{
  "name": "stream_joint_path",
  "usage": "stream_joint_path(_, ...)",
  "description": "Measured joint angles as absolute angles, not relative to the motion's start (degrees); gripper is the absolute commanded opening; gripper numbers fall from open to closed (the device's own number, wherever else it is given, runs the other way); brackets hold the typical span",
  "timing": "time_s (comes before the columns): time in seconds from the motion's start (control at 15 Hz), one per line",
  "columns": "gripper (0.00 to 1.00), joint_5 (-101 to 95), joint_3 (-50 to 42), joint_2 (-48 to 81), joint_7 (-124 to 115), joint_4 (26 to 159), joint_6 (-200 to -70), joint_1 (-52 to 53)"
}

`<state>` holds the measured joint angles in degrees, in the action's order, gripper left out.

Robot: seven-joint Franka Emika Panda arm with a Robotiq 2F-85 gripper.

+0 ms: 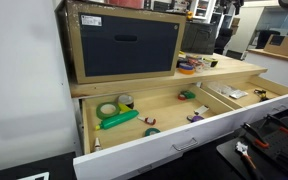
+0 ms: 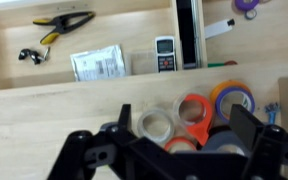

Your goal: Remove the yellow tape from the drawer

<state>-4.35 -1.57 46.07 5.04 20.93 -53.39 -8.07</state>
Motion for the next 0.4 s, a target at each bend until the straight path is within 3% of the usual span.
stream_joint_path(0.4,1.00,-1.2,-1.2,47.6,0.3,21.0,-64.7,-8.4)
